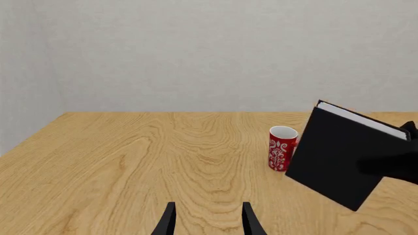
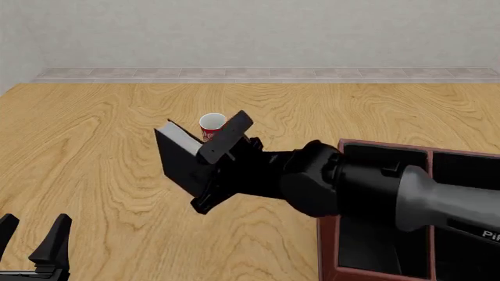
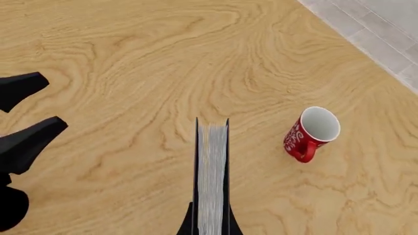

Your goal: Pick up the book and place it in the left compartment of the caddy.

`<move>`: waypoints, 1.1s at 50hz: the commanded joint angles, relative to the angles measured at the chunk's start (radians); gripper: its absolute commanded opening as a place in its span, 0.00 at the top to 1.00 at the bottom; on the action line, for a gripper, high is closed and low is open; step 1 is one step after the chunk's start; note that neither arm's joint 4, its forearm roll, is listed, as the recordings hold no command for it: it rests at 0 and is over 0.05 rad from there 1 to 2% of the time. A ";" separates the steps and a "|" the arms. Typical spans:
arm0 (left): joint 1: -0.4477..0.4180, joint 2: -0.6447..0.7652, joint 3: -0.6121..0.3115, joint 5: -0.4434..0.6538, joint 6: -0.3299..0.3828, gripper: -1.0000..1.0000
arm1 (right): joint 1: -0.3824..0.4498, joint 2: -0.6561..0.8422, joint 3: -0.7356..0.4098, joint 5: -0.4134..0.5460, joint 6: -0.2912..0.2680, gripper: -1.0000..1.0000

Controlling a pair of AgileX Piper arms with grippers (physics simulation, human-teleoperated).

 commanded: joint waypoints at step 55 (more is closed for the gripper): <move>0.000 0.000 0.000 0.000 0.000 0.00 | -0.234 -0.411 0.003 0.176 -0.053 1.00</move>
